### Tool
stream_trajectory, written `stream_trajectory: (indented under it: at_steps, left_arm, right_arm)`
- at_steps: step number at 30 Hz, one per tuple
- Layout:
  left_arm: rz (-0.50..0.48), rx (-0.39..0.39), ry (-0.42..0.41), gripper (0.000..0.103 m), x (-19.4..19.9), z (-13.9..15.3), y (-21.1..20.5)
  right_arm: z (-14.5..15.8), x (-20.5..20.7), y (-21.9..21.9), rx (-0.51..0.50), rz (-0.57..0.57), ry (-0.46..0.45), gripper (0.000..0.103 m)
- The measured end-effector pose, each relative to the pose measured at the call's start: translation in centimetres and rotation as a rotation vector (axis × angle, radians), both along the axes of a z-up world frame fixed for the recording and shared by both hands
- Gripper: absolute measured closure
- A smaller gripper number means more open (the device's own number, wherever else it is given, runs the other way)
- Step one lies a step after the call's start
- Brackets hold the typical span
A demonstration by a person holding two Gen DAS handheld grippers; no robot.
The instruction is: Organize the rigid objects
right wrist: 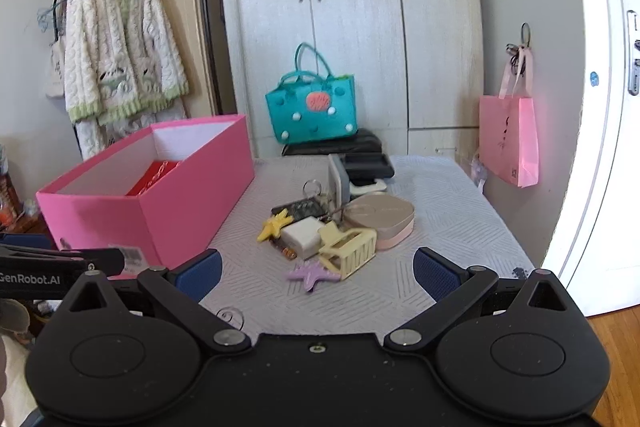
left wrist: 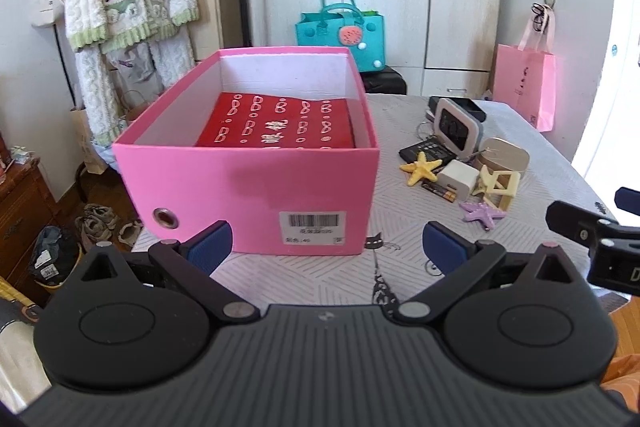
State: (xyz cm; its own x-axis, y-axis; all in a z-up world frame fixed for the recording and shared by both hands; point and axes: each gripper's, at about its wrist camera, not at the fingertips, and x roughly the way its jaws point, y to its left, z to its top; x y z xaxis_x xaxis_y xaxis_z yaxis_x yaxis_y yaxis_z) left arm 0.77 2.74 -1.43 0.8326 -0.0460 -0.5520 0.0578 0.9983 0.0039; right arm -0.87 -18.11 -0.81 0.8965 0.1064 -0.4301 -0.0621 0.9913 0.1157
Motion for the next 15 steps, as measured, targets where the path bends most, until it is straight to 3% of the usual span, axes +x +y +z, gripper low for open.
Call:
stream_trajectory:
  at_steps: [5,8,15]
  left_arm:
    - [-0.021,0.021,-0.015,0.001,0.5,1.2,-0.7]
    - [-0.038,0.025,-0.010,0.001,1.3,2.5,-0.3]
    - [-0.062,0.162,-0.035,0.003,4.8,6.1,1.3]
  right_arm:
    - [0.0,0.1,-1.6,0.057,0.085,-0.113,0.000]
    - [0.0,1.7,-2.5,0.070,0.123,-0.088,0.000]
    - [-0.5,5.7,-5.4,0.075,0.204,-0.068,0.000]
